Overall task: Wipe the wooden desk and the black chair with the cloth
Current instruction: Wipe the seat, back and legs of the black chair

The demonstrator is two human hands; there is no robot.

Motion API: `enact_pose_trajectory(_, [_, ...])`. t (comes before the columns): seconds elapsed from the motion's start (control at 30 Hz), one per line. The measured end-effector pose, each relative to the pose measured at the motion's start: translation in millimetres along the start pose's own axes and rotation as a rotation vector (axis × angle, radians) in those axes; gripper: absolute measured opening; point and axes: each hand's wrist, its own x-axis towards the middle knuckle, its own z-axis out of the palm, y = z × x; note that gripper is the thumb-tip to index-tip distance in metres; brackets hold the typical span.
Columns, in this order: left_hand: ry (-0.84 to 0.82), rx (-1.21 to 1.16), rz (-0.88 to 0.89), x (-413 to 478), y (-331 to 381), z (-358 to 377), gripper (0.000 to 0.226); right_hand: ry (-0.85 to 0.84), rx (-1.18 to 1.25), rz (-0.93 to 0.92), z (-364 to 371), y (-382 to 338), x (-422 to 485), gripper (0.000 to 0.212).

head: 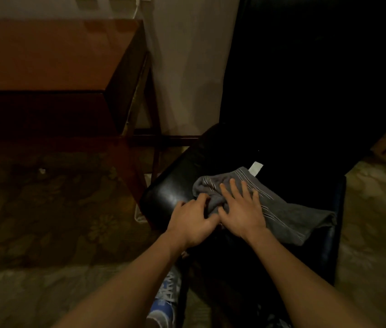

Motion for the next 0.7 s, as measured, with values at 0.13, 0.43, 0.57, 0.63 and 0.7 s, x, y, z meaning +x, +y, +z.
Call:
enact_pose_trajectory(0.13, [0.047, 0.036, 0.018, 6.5, -0.3, -11.4, 0.018, 0.0, 0.013, -0.026, 3.0, 9.8, -17.0, 0.09])
enact_pose_trajectory(0.43, [-0.01, 0.341, -0.099, 4.2, -31.1, 11.8, 0.064, 0.028, 0.028, 0.014, 8.4, 28.7, -40.7, 0.09])
enact_pose_trajectory(0.57, [0.029, 0.372, -0.087, 0.6, -25.4, 8.2, 0.064, 0.018, 0.056, 0.09, 7.8, 18.6, -32.6, 0.095])
enact_pose_trajectory(0.63, [0.023, 0.372, -0.08, 0.1, -21.5, 4.4, 0.065, 0.017, 0.078, 0.123, 6.5, 12.0, -26.9, 0.096])
enact_pose_trajectory(0.7, [0.014, 0.378, -0.067, -3.4, -16.9, 4.1, 0.066, 0.014, 0.086, 0.13, 5.3, 8.4, -20.9, 0.095])
